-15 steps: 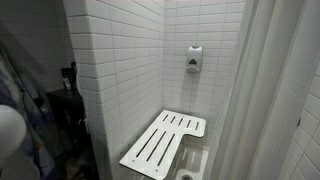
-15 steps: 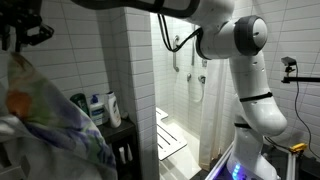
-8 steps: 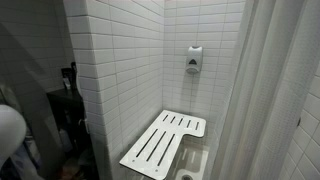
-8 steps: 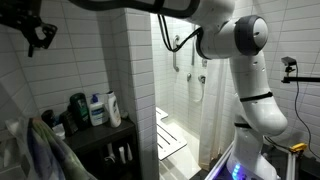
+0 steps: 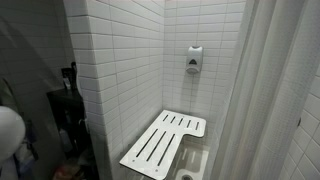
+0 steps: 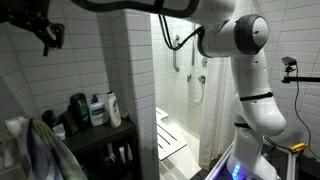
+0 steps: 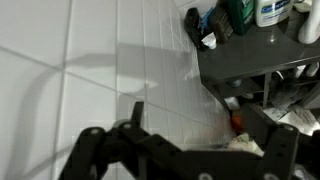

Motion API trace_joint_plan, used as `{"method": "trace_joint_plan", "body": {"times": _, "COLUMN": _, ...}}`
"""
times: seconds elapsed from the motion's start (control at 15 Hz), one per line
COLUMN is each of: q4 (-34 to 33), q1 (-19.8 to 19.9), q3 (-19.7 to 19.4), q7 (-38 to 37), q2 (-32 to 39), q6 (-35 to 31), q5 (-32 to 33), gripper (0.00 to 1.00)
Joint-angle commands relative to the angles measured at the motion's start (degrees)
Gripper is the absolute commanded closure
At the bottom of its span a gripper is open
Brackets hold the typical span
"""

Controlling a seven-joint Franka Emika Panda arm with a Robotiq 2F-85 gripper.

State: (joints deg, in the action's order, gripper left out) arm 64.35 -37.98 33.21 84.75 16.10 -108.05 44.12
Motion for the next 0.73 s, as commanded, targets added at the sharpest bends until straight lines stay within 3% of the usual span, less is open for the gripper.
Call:
{"method": "trace_joint_plan", "body": {"times": 0.0, "q4": 13.0, "q1": 6.9, "q3": -1.6, "q7": -8.5, "q2": -11.4, "q6": -1.9, "q5": -5.0, "gripper": 0.00}}
{"method": "trace_joint_plan", "body": {"times": 0.27, "q4": 23.9, "q1": 12.0, "q3": -3.5, "q7": -14.2, "q2": -21.6, "q6": -2.9, "q5": -15.2, "gripper": 0.00}}
{"method": "trace_joint_plan", "body": {"times": 0.6, "q4": 39.0, "q1": 12.7, "q3": -8.5, "q7": -18.7, "q2": -33.9, "q6": -7.1, "q5": -27.4, "gripper": 0.00}}
{"method": "trace_joint_plan", "body": {"times": 0.67, "q4": 30.8, "q1": 12.2, "q3": -6.5, "q7": -16.7, "q2": -27.3, "q6": -3.8, "q5": -23.9, "gripper": 0.00}}
